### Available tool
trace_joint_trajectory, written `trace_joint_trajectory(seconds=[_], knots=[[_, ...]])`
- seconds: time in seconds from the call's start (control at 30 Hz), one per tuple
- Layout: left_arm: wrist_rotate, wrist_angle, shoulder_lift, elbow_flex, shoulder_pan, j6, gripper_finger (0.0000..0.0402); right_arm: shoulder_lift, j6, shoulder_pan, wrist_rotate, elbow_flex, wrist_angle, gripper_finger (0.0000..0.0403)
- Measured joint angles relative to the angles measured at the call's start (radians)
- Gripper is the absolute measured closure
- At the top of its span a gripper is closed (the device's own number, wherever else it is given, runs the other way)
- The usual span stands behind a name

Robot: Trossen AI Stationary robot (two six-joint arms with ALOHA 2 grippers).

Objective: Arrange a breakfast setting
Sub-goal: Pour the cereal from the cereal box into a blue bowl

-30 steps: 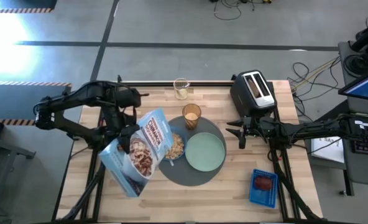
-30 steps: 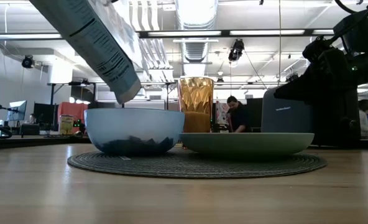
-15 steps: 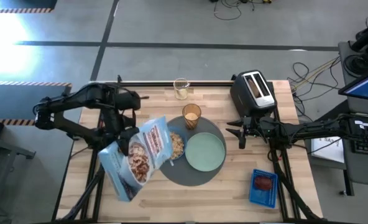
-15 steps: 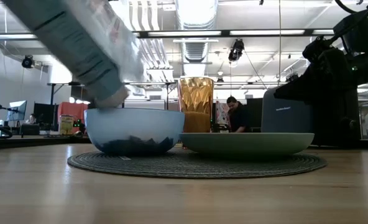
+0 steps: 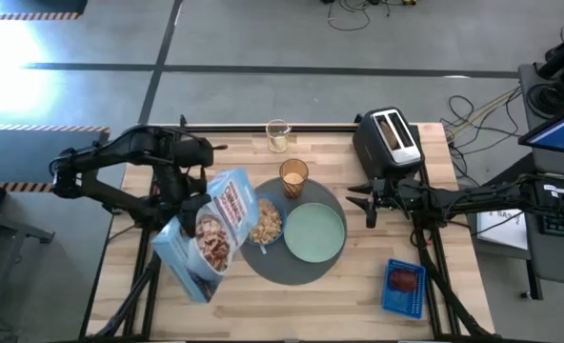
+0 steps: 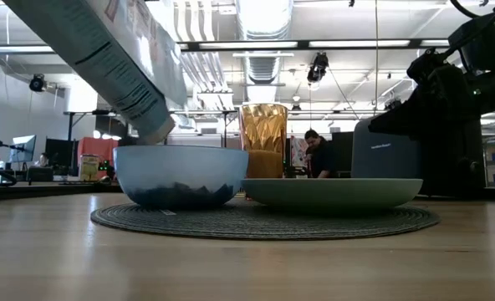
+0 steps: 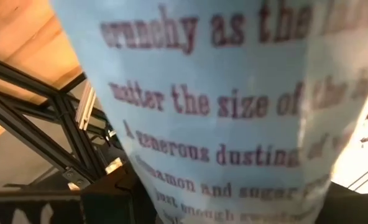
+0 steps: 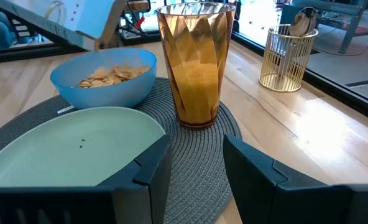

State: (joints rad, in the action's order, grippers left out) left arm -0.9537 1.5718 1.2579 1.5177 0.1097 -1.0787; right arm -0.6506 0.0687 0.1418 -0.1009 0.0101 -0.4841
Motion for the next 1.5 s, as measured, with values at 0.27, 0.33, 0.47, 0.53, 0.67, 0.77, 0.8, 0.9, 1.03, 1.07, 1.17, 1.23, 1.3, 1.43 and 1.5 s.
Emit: trace_joint_trajectory(seconds=[0.27, 0.33, 0.47, 0.53, 0.67, 0.77, 0.8, 0.9, 1.03, 1.07, 1.17, 1.23, 1.3, 1.43, 1.5], knots=[[0.055, -0.001, -0.001, 0.0, -0.032, 0.045, 0.0212, 0.0, 0.0, 0.0, 0.0, 0.0, 0.0, 0.0268], [0.078, -0.001, -0.005, 0.0, -0.055, 0.061, 0.0212, 0.0, 0.0, 0.0, 0.0, 0.0, 0.0, 0.0268], [0.151, 0.0, -0.017, 0.0, -0.119, 0.088, 0.0212, 0.0, 0.0, 0.0, 0.0, 0.0, 0.0, 0.0268], [0.189, -0.001, -0.023, 0.0, -0.155, 0.094, 0.0212, 0.0, 0.001, 0.0, 0.0, 0.0, 0.0, 0.0268], [0.277, 0.0, -0.033, 0.0, -0.228, 0.092, 0.0212, 0.0, 0.001, 0.0, 0.0, 0.0, 0.0, 0.0268], [0.36, 0.0, -0.034, 0.0, -0.285, 0.089, 0.0212, 0.0, 0.0, 0.0, 0.0, 0.0, 0.0, 0.0268], [0.392, 0.0, -0.035, 0.0, -0.305, 0.084, 0.0212, 0.0, 0.0, 0.0, 0.0, 0.0, 0.0, 0.0268], [0.486, 0.0, -0.037, 0.0, -0.366, 0.07, 0.0212, 0.0, 0.001, 0.0, 0.0, 0.0, 0.0, 0.0268], [0.605, -0.001, -0.037, 0.0, -0.441, 0.034, 0.0212, 0.0, 0.001, 0.0, 0.0, 0.0, 0.0, 0.0268], [0.633, -0.001, -0.037, 0.0, -0.456, 0.019, 0.0212, 0.0, 0.001, 0.0, 0.0, 0.0, 0.0, 0.0268], [0.699, -0.001, -0.037, 0.0, -0.497, -0.024, 0.0212, 0.0, 0.0, 0.0, 0.0, 0.0, 0.0, 0.0268], [0.74, -0.002, -0.038, 0.0, -0.521, -0.046, 0.0212, 0.0, 0.001, 0.0, 0.0, 0.0, 0.0, 0.0268], [0.784, -0.002, -0.038, 0.0, -0.544, -0.06, 0.0212, 0.0, 0.0, 0.0, 0.0, 0.0, 0.0, 0.0268], [0.835, -0.001, -0.038, 0.0, -0.574, -0.078, 0.0213, 0.0, 0.0, 0.0, 0.0, 0.0, 0.0, 0.0268], [0.85, -0.001, -0.038, 0.0, -0.576, -0.086, 0.022, 0.0, 0.001, 0.0, 0.0, 0.0, 0.0, 0.0268]])
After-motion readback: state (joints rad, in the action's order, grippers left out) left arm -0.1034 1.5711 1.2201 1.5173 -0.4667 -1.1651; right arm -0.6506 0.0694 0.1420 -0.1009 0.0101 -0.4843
